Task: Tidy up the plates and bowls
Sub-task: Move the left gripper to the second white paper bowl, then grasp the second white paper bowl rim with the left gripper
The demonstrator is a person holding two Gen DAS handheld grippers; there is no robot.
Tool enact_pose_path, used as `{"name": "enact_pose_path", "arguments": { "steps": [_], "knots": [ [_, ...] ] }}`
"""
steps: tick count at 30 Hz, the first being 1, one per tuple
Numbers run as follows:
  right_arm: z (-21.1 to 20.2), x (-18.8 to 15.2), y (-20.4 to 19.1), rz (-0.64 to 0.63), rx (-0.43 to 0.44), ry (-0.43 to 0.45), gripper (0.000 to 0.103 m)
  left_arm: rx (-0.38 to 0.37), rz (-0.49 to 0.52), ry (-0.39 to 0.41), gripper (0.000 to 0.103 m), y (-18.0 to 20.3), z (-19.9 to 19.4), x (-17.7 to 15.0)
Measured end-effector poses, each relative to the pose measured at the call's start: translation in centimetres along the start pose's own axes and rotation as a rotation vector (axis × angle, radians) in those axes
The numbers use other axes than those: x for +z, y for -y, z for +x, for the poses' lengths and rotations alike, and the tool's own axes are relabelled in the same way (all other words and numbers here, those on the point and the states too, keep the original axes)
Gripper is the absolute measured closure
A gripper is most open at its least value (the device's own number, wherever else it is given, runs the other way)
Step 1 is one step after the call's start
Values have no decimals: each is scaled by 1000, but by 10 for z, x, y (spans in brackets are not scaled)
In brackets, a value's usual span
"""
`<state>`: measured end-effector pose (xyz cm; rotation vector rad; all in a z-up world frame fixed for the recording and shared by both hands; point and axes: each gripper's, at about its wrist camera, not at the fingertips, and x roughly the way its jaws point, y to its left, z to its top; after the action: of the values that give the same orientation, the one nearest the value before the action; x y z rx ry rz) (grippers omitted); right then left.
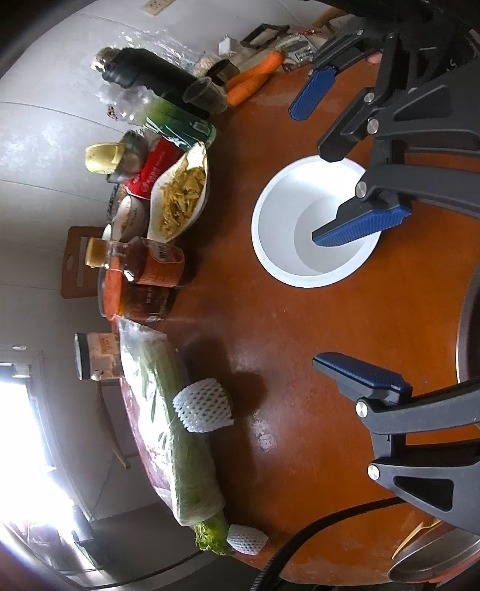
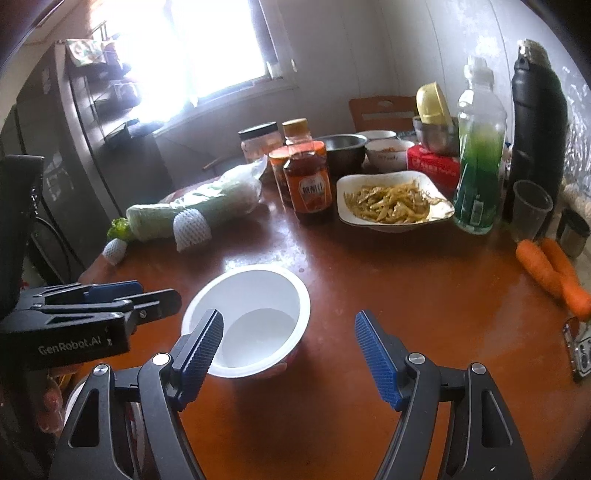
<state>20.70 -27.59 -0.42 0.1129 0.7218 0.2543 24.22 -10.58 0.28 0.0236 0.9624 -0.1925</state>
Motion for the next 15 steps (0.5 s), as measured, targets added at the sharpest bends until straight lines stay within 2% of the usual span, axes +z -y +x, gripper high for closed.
{"name": "enact_pose_path", "arguments": {
  "steps": [15],
  "knots": [
    [29, -1, 7, -2, 4, -71, 27, 15, 4, -69, 43, 4, 24, 4]
  ]
}}
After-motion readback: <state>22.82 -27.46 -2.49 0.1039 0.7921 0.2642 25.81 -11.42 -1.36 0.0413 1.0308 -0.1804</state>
